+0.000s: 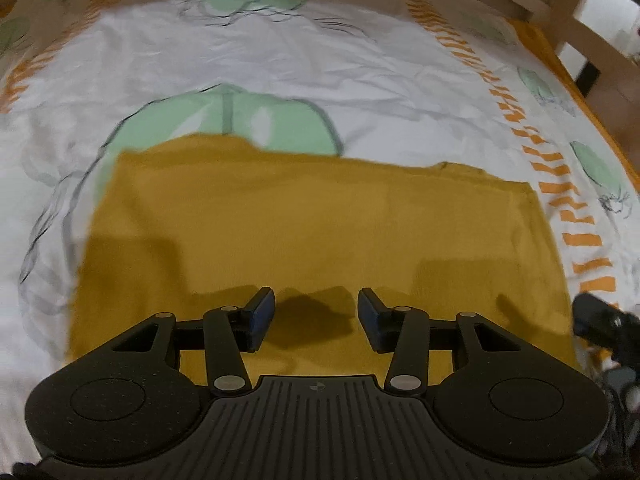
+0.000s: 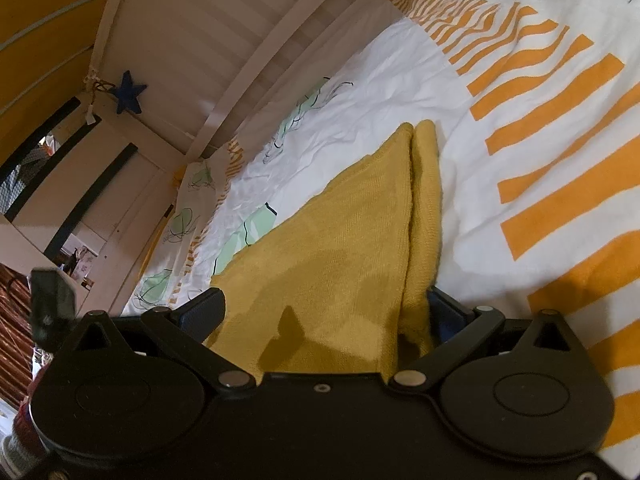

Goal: Fold small clothes

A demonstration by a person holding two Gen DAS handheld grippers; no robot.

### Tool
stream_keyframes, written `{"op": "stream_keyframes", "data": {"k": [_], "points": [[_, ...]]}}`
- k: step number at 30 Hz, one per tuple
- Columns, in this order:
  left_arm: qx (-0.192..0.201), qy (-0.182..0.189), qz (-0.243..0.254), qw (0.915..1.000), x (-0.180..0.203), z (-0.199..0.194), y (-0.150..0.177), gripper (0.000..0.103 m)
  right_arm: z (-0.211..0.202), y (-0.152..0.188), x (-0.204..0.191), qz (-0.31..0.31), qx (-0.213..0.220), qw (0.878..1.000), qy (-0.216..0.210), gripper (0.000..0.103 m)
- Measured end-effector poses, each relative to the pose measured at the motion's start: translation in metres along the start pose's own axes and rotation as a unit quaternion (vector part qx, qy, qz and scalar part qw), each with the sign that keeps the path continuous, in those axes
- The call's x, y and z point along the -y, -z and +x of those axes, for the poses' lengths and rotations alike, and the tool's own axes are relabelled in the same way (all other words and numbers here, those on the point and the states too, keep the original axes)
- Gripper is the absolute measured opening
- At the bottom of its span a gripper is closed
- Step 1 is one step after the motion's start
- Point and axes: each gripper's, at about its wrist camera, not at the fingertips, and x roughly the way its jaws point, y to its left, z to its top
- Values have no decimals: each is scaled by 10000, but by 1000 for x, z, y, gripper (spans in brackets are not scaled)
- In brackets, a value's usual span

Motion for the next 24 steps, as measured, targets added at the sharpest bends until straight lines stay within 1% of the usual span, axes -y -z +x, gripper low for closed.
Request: {"op": "stream_keyframes", "data": {"k": [3, 7, 11, 13, 17, 22, 23, 24], "points": [[203, -37, -168, 9996, -25, -20, 11, 45, -1, 3, -1, -78, 65, 9999, 15, 103], [406, -353, -232, 9983, -58, -38, 19, 45, -1, 3, -4, -186, 53, 9998, 75, 103], [425, -522, -214, 9975, -88, -42, 26, 45, 2, -3, -4, -13, -54, 9998, 170, 103], [402, -485, -253, 9977, -103, -40, 28, 45, 5, -7, -4, 134, -123, 9996, 224, 103], [394, -320, -498, 9975, -130, -37, 30, 45, 13, -17, -4, 325, -300, 9986, 301, 103], [519, -173, -491, 9973, -148, -36, 30, 45, 22, -22, -3, 469, -329, 9975, 409, 102], [541, -151, -492, 9972, -151, -36, 30, 45, 24, -23, -5, 452, -343, 9973, 470, 101], [554, -147, -502, 9971, -154, -35, 29, 45, 25, -24, -7, 405, -356, 9969, 575, 91]]}}
